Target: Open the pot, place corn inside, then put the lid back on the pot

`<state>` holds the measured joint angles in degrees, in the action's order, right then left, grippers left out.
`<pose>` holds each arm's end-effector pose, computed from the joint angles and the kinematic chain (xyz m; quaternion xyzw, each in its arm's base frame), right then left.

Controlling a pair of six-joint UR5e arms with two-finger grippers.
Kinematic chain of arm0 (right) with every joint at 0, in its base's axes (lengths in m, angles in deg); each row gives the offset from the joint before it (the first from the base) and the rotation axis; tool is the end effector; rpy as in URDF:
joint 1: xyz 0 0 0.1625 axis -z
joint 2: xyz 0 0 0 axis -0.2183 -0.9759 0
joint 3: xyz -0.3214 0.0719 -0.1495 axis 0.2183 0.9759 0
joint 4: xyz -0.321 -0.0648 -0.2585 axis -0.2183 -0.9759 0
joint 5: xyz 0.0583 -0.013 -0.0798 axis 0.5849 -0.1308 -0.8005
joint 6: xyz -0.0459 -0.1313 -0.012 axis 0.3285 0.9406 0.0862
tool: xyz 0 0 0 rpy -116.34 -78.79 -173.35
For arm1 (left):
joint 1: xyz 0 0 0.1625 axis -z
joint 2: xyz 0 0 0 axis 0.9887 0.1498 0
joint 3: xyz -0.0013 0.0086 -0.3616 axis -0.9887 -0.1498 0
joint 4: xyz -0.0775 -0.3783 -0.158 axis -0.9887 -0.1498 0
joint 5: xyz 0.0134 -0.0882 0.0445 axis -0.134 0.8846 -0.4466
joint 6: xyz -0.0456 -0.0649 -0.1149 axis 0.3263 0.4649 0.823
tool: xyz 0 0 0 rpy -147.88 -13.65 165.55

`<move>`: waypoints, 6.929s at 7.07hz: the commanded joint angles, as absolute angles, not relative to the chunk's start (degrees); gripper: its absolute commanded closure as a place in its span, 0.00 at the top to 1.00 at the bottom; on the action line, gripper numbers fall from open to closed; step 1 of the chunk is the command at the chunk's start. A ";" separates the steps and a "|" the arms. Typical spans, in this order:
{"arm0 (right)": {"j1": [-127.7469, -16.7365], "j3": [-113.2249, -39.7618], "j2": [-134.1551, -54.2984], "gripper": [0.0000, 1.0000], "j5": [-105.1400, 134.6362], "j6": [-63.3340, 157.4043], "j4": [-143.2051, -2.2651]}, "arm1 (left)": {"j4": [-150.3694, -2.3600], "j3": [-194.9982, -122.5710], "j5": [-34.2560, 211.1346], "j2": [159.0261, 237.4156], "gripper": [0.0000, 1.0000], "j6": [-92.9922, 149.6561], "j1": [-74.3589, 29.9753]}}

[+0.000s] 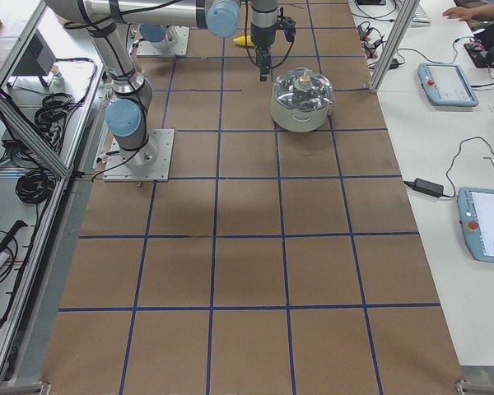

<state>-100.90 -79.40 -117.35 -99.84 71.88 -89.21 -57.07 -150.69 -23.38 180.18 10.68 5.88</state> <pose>0.1152 -0.4804 0.3649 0.0578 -0.9982 0.0017 0.0138 -0.1086 -0.5053 0.4204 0.0017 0.9999 0.0124 0.0019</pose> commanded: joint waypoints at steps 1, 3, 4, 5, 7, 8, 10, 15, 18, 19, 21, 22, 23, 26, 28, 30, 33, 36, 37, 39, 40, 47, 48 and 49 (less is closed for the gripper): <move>-100.94 -80.17 -118.97 1.00 -99.59 71.62 -89.15 | -59.05 -150.17 -23.62 180.38 1.00 10.70 5.89; -101.03 -81.58 -120.39 1.00 -99.07 71.53 -89.24 | -58.96 -150.60 -23.53 180.21 1.00 10.70 5.89; -101.12 -80.28 -119.44 1.00 -98.19 70.66 -89.76 | -58.96 -150.61 -23.53 180.21 1.00 10.61 5.80; -101.29 -77.92 -116.21 1.00 -94.79 67.17 -91.77 | -58.88 -150.78 -23.36 180.30 1.00 10.70 5.80; -107.93 -69.76 -105.08 1.00 -95.10 66.88 -96.15 | -58.87 -150.26 -23.36 180.65 1.00 11.05 5.71; -110.58 -65.02 -99.36 1.00 -95.46 66.79 -99.05 | -58.79 -150.26 -23.36 180.82 1.00 11.14 5.71; -111.05 -56.57 -89.15 0.99 -95.46 66.79 -99.78 | -58.70 -150.08 -22.92 180.74 1.00 11.31 5.71; -111.05 -58.55 -86.12 0.98 -100.10 66.44 -100.93 | -56.24 -151.57 -23.62 180.91 1.00 10.79 5.80; -110.96 -58.73 -85.85 0.88 -100.21 66.17 -100.76 | -56.41 -151.92 -23.62 182.32 1.00 10.61 5.54; -111.05 -58.73 -86.12 0.83 -100.12 66.17 -100.32 | -56.15 -152.27 -23.45 182.58 1.00 10.61 5.45; -111.05 -58.73 -86.29 0.66 -100.03 66.17 -100.23 | -56.15 -152.63 -23.45 182.58 1.00 10.61 4.66; -111.05 -58.73 -86.47 0.46 -99.86 66.17 -99.70 | -56.15 -153.50 -23.53 182.76 1.00 9.57 4.31; -111.05 -58.73 -86.38 0.35 -99.51 66.26 -99.26 | -56.06 -155.77 -23.45 182.67 1.00 6.17 2.22; -110.96 -57.77 -88.13 0.20 -99.42 67.22 -95.24 | -40.92 -166.92 -23.35 183.63 1.00 1.74 -4.22; -110.61 -57.15 -91.64 0.21 -99.42 68.01 -91.90 | -38.06 -169.32 -23.36 187.13 1.00 1.47 -4.22; -110.35 -58.11 -97.34 0.21 -99.33 68.19 -86.72 | -37.96 -169.42 -22.92 191.79 1.00 1.30 -3.78; -104.48 -65.11 -110.25 0.21 -99.50 71.44 -79.66 | -34.97 -170.38 -22.83 197.76 1.00 1.03 -3.34; -101.91 -76.38 -117.05 0.20 -96.19 71.10 -81.85 | -21.77 -178.53 -22.74 201.21 1.00 1.04 -3.16; -101.91 -76.40 -116.97 0.20 -96.34 71.44 -81.86 | -21.09 -180.30 -22.92 200.52 0.87 0.95 -3.08; -101.73 -76.57 -117.14 0.20 -96.87 71.62 -81.86 | -20.99 -180.49 -22.92 198.76 0.22 1.47 -3.08; -101.73 -76.49 -117.14 0.20 -97.04 71.62 -81.86 | -21.08 -180.14 -22.57 197.27 0.13 3.21 -2.38; -101.47 -76.66 -117.06 0.20 -99.32 71.45 -81.24 | -30.39 -147.41 -16.50 203.65 0.09 25.63 26.33; -101.47 -76.66 -117.06 0.20 -99.33 71.45 -81.24 | -33.01 -141.09 -16.15 205.59 0.09 26.51 28.02; -101.47 -76.75 -117.06 0.20 -99.33 71.45 -81.16 | -33.21 -136.24 -16.67 209.18 0.10 28.09 30.39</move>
